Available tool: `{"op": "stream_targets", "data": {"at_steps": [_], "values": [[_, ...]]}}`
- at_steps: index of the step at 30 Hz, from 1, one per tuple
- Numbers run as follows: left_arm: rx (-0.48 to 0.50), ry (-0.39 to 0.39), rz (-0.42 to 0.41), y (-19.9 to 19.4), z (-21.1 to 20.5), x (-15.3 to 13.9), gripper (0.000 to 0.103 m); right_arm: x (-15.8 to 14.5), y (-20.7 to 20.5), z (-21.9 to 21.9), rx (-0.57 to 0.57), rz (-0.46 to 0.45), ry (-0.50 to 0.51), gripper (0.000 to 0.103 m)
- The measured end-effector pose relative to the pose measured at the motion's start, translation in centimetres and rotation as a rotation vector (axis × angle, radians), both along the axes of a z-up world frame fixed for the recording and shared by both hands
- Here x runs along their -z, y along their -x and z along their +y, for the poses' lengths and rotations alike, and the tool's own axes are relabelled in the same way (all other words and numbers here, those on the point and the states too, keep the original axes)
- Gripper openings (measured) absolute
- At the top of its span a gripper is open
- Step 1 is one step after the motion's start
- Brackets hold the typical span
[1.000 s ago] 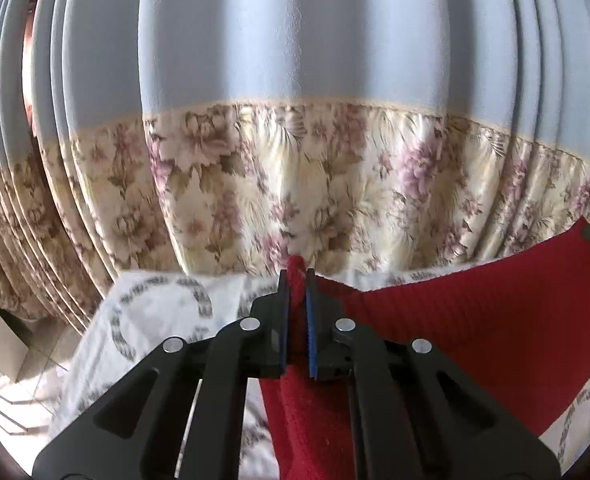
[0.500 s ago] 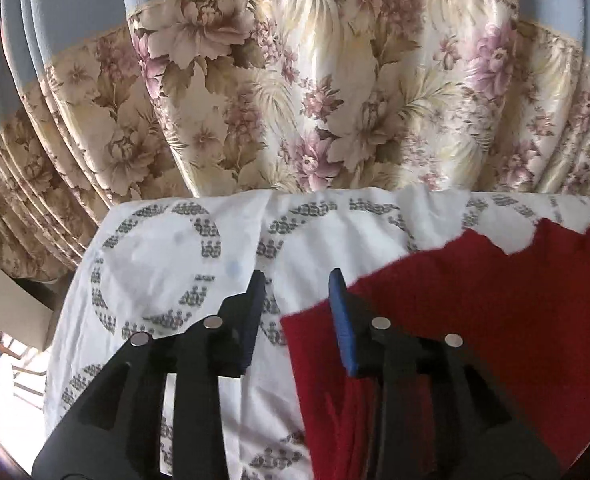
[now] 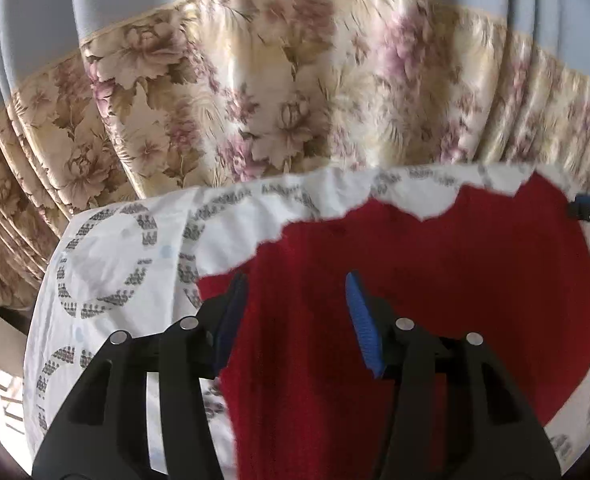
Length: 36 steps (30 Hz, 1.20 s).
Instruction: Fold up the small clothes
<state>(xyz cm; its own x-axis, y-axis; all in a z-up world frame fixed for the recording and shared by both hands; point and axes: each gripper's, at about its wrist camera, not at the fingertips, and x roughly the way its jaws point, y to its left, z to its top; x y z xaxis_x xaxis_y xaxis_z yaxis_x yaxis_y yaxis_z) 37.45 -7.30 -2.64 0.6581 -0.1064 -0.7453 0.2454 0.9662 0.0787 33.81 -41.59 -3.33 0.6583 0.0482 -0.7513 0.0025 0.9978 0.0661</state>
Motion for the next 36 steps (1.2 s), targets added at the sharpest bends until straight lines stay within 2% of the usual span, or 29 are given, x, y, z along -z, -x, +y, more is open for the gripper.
{"op": "stream_targets", "data": {"at_steps": [1,2,4,5,8,11,15,18,20,25,32,36], "values": [[-0.017,-0.033,0.01,-0.1,-0.2,0.6,0.05,0.7,-0.2,0.2,0.017,0.019,0.031,0.059],[-0.052,-0.109,0.024,-0.4,-0.4,1.7,0.05,1.3,-0.4,0.2,0.038,0.032,0.065,0.06],[-0.083,-0.19,0.028,-0.8,-0.2,2.9,0.054,2.6,-0.6,-0.4,0.082,0.052,0.119,0.068],[-0.092,-0.196,0.017,-0.8,0.2,3.1,0.057,2.9,-0.6,-0.7,0.087,0.055,0.111,0.071],[-0.093,-0.186,0.0,-0.5,0.7,2.7,0.056,2.6,0.0,-1.6,0.084,0.04,0.048,0.071],[-0.08,-0.157,-0.034,0.2,1.0,1.8,0.056,1.0,1.4,-1.9,0.077,-0.008,0.022,0.072],[-0.103,-0.09,-0.124,2.5,1.5,-1.8,0.056,-0.5,3.4,-2.4,0.063,-0.041,-0.047,0.073],[-0.093,-0.01,-0.159,4.7,0.8,-4.1,0.056,-0.4,4.4,-2.7,0.063,-0.047,-0.101,0.073],[-0.078,0.02,-0.165,6.0,-0.3,-4.7,0.056,0.3,4.6,-2.5,0.059,-0.033,-0.122,0.073],[-0.041,0.093,-0.127,7.5,-3.9,-3.8,0.056,2.6,4.5,-1.5,0.049,0.008,-0.135,0.073],[0.006,0.137,-0.071,7.4,-7.9,-1.6,0.056,5.0,3.9,-0.7,0.049,0.043,-0.17,0.072],[0.029,0.154,-0.045,7.0,-9.4,-0.6,0.056,5.2,3.8,-0.6,0.034,0.037,-0.223,0.052]]}}
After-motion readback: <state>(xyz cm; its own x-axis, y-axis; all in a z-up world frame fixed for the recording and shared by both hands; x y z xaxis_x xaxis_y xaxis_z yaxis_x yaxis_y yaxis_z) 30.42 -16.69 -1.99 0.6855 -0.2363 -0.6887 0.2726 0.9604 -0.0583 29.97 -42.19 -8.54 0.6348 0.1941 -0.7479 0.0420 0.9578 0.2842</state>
